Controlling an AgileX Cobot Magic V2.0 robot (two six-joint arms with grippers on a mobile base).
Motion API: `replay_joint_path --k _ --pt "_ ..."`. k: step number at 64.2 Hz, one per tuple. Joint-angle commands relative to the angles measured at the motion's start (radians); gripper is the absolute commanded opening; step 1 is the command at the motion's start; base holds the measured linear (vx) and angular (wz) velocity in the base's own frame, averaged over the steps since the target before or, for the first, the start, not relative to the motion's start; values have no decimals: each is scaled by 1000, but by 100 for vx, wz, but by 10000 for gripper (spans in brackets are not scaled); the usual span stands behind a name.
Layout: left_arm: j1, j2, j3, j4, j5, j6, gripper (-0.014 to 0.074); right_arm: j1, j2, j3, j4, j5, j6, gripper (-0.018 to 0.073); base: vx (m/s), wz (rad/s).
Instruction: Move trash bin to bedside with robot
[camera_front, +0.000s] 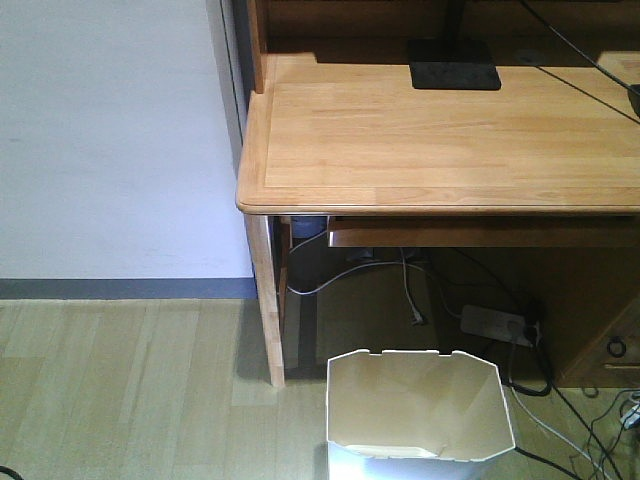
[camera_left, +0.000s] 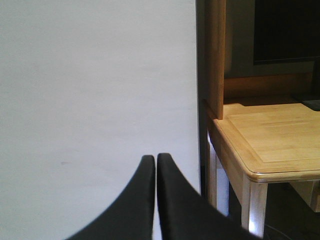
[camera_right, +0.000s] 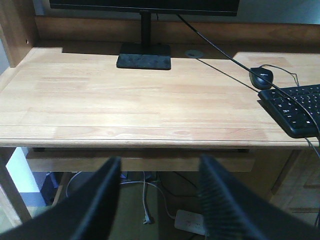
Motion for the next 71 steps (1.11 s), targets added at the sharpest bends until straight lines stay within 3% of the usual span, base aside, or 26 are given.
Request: replay_joint_path --k 1,19,44,58,71 --pt "-6 -7 12 -9 -74 -14 -6 1 11 -33 -10 -85 -5 477 0 0" --pt "-6 -7 12 -9 -74 -14 -6 1 50 -64 24 -68 17 512 0 0" --pt "-6 -7 12 -9 -74 -14 -6 1 450 -315 110 150 4 512 0 0" --pt "-6 -7 12 -9 -74 -14 -6 0 697 -420 208 267 -156 498 0 0" --pt "-6 -7 12 -9 -74 -14 -6 -1 897 -457 238 258 -212 474 0 0"
